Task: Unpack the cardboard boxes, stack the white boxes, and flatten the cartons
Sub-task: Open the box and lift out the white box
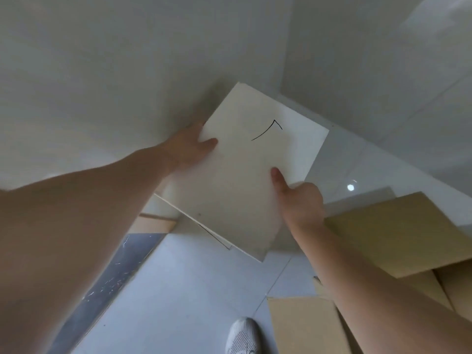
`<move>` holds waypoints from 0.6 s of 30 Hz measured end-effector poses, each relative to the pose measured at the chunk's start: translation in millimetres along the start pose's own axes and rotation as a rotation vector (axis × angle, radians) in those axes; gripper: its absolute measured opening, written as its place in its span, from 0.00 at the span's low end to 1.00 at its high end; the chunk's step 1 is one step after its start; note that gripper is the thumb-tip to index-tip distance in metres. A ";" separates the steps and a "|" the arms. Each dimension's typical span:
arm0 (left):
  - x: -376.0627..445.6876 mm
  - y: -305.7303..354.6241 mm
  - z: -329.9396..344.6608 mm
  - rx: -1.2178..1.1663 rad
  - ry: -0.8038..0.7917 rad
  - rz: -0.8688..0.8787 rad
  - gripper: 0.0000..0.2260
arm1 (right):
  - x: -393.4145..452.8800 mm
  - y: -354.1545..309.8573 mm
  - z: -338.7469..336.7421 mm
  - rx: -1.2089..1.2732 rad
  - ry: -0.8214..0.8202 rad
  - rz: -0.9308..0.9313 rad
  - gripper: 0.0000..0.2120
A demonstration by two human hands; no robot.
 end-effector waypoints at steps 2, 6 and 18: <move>12.6 -25.7 8.0 0.003 -0.008 -0.042 0.22 | 6.2 0.6 26.9 0.013 -0.023 0.019 0.30; 22.2 -65.7 26.3 0.089 0.031 -0.083 0.20 | 9.2 5.7 68.5 0.029 -0.118 0.070 0.30; -97.4 -82.3 82.1 -0.319 0.574 -0.114 0.31 | 21.0 -11.7 58.3 -0.082 -0.337 0.046 0.47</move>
Point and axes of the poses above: each hand's wrist, its own x-axis towards the middle knuckle, its own z-axis out of the palm, y = z × x, the point moved 4 cm from there along x, towards the middle knuckle, and after that the axes turned 11 degrees about -x, right-handed, at the moved point
